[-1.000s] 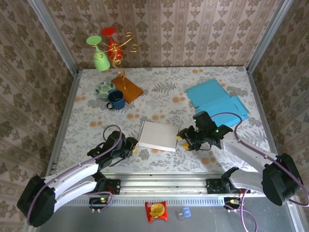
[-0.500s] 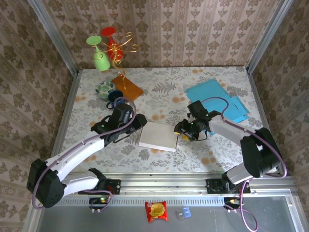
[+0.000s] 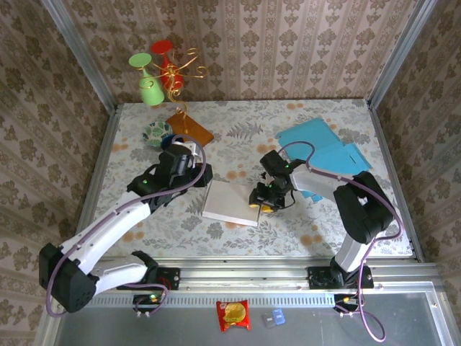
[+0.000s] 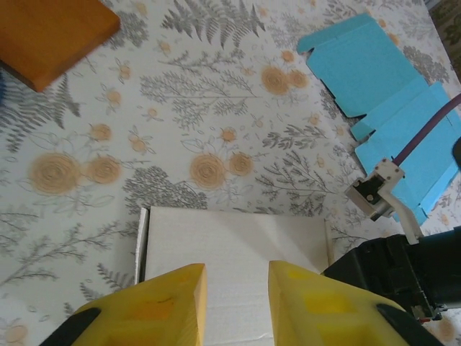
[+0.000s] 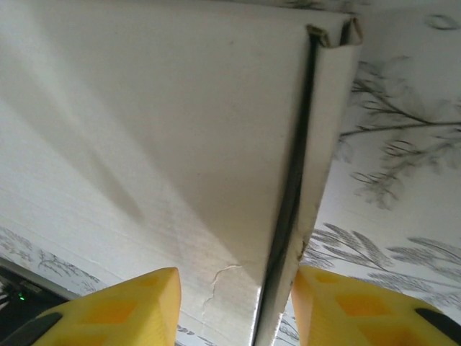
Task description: Fold the paper box
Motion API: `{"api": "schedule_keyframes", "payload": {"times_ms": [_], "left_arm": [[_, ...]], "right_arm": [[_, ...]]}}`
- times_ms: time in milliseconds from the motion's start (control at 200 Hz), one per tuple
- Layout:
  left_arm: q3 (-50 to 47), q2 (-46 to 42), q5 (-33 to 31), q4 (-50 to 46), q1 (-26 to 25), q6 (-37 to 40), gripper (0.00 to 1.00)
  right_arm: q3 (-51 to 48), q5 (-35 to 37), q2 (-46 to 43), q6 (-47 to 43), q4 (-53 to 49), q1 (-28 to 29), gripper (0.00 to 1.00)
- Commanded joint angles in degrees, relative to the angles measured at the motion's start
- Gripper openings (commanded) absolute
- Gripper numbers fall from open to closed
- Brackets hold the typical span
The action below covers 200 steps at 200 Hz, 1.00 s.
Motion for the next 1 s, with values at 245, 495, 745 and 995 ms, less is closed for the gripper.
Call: {"api": "schedule_keyframes", "payload": {"times_ms": [245,495,745,995], "left_arm": [[-1.3,-10.2,-6.2,-5.6,2.6,2.1,0.24],[-1.9,-16.0,-7.3,-8.5,3.7,4.3,0.25],[0.1,-17.1,-4.4,-12.8,5.0,5.2,0.27],[4.2,-15.3,-2.1,-19.3,6.6,7.2,0.31]], "right_arm": [[12.5,3.1,10.6,-2.6,-2.4,6.4,0.38],[23.5,3.2,18.7,-3.4,-3.1,10.2,0.34],[32.6,1.2,25.8,-0.8,-0.9,13.5,0.33],[40.1,-0.9,31.7,1.9,1.8,16.4,0.33]]}}
